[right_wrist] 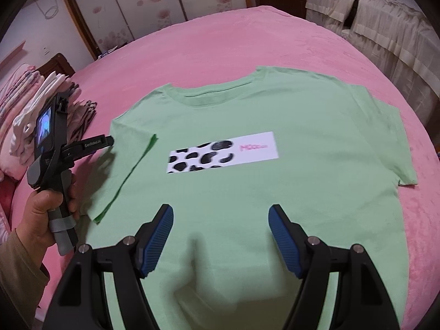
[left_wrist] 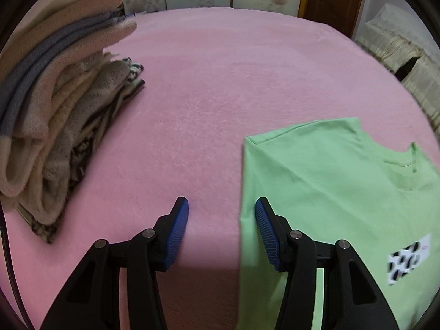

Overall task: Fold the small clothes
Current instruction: 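Fold the grasped sleeve side inward over the shirt body, then release, then move the right gripper to the shirt's other sleeve side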

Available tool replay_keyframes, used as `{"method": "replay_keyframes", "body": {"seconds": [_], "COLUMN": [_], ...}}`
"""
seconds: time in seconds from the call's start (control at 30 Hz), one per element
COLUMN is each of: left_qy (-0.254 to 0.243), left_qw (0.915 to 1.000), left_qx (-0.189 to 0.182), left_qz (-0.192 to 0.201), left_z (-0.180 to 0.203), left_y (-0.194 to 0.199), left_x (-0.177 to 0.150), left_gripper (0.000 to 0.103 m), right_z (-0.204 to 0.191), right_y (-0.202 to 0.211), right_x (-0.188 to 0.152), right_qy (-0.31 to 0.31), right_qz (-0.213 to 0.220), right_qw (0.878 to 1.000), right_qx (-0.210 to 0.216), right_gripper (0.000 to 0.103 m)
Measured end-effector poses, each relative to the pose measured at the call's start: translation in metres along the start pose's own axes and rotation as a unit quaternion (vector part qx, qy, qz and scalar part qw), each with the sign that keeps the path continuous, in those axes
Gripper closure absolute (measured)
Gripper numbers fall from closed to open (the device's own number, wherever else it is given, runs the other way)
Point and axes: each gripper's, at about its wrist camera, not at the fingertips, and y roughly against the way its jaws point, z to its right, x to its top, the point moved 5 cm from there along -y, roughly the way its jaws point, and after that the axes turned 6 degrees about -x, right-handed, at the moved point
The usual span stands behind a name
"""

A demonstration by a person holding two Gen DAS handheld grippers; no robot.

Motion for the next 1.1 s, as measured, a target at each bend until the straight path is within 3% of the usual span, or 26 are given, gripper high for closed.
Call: {"method": "replay_keyframes", "body": {"seconds": [0.17, 0.33, 0.4, 0.5, 0.63, 0.8, 1.1], "left_qy": [-0.011, -0.036, -0.054, -0.075, -0.097, -0.085, -0.105], "left_qw": [0.9998, 0.999, 0.9973, 0.9935, 0.9883, 0.9844, 0.9806], "left_qx": [0.014, -0.015, -0.035, -0.067, -0.105, -0.149, -0.162], "left_qz": [0.0, 0.022, 0.034, 0.053, 0.055, 0.042, 0.033], "left_z": [0.003, 0.034, 0.056, 0.09, 0.135, 0.178, 0.239], "left_y": [0.009, 0.06, 0.088, 0.125, 0.157, 0.171, 0.183], "left_x": [-0.003, -0.015, -0.028, -0.055, -0.097, -0.134, -0.164], "left_gripper": [0.053, 0.052, 0.036, 0.024, 0.024, 0.024, 0.024], "right_z": [0.016, 0.023, 0.026, 0.035, 0.055, 0.094, 0.175], "right_y": [-0.005, 0.003, 0.007, 0.016, 0.033, 0.052, 0.077], "right_x": [0.001, 0.005, 0.006, 0.005, 0.0, -0.011, -0.021], "right_qy": [-0.013, -0.025, -0.029, -0.036, -0.047, -0.057, -0.081], "right_qz": [-0.004, 0.008, 0.012, 0.018, 0.029, 0.038, 0.045], "right_qw": [1.0, 1.0, 0.999, 0.999, 0.998, 0.998, 0.994], "right_qx": [-0.001, 0.009, 0.012, 0.014, 0.011, -0.014, -0.066], "right_gripper": [0.031, 0.031, 0.031, 0.031, 0.031, 0.031, 0.031]}}
